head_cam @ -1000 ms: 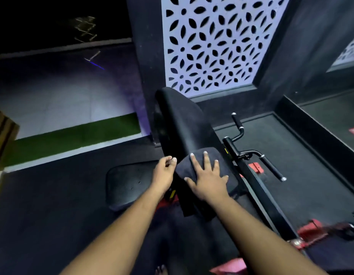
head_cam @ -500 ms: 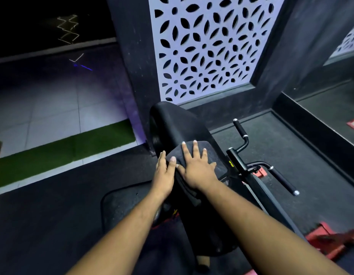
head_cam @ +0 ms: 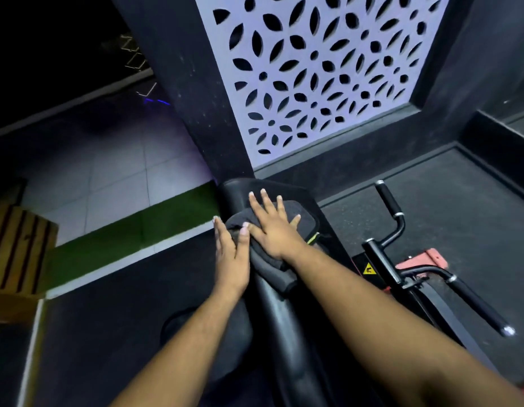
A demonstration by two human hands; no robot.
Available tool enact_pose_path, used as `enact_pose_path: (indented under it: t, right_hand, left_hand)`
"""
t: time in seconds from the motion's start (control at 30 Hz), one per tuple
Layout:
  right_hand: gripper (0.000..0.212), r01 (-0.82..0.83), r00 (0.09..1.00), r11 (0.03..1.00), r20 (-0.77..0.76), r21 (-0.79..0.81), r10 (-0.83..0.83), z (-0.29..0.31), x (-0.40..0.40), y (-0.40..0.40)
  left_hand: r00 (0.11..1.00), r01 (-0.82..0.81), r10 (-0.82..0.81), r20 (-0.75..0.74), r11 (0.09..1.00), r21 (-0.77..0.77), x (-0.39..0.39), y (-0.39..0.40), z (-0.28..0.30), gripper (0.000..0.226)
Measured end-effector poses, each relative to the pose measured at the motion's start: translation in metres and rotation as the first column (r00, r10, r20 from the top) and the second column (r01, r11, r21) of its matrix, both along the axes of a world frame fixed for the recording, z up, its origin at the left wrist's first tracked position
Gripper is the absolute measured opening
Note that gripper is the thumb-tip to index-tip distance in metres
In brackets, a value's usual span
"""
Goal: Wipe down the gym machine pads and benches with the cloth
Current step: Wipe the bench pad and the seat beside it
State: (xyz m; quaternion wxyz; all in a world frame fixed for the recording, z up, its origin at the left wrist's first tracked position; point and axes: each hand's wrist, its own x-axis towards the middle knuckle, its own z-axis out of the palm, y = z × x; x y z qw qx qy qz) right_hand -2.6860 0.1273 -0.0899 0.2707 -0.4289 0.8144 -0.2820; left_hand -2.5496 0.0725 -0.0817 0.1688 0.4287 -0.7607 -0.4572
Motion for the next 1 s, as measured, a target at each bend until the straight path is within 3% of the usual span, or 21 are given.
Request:
enact_pose_path:
  t: [0.1, 0.17, 0.23, 0.37, 0.47, 0.57, 0.67, 0.73, 0.87, 1.0]
  right_hand:
    - [0.090, 0.139, 0.990, 0.989, 0.028, -0.051, -0.138, 0.000, -0.014, -0.011]
    - [0.099, 0.201, 0.977, 0.979, 0.056, 0.042, -0.204, 0.001, -0.011, -0.007]
    - [0.103, 0.111, 0.990, 0.985, 0.077, 0.133, -0.122, -0.002, 0.002, 0.011]
    - [0.098, 0.026, 0.995, 0.992, 0.096, 0.121, -0.037, -0.013, 0.010, 0.028]
    - [0.084, 0.065, 0.998, 0.997, 0.025, 0.048, -0.066, -0.009, -0.003, -0.011]
    - [0.084, 0.037, 0.999, 0.999, 0.019, -0.015, -0.037, -0.006, -0.031, -0.054]
    - [0.090, -0.013, 0.999, 0.998, 0.030, -0.064, 0.015, -0.020, -0.066, -0.063]
    - [0.094, 0.036, 0.998, 0.999, 0.046, -0.024, -0.034, -0.047, -0.093, -0.047]
    - [0.097, 0.240, 0.950, 0.947, 0.147, 0.216, -0.274, -0.097, -0.131, -0.009]
    - [0.084, 0.246, 0.952, 0.942, 0.124, 0.228, -0.279, -0.078, -0.110, -0.012]
  left_hand:
    - [0.998, 0.023, -0.022, 0.061, 0.999, -0.025, -0.011, -0.004, 0.001, 0.078]
    - [0.997, 0.026, -0.025, 0.078, 1.000, -0.011, -0.018, -0.004, 0.003, 0.082]
    - [1.000, -0.006, 0.005, 0.024, 0.999, 0.041, -0.021, -0.005, 0.004, 0.093]
    - [0.995, -0.049, 0.058, -0.075, 0.992, 0.117, -0.019, -0.005, -0.006, 0.106]
    - [0.996, -0.080, 0.082, -0.035, 0.995, 0.056, -0.021, -0.009, -0.011, 0.103]
    - [0.997, -0.074, 0.075, 0.030, 0.997, -0.019, -0.032, -0.014, -0.009, 0.103]
    - [0.973, 0.054, -0.019, 0.230, 0.988, -0.147, -0.042, -0.014, -0.010, 0.099]
    - [0.941, 0.095, -0.010, 0.337, 0.967, -0.237, -0.046, -0.011, -0.015, 0.095]
    - [0.932, 0.102, 0.021, 0.361, 0.943, -0.317, -0.046, -0.010, -0.018, 0.100]
    - [0.930, 0.113, 0.013, 0.368, 0.941, -0.319, -0.047, -0.008, -0.016, 0.102]
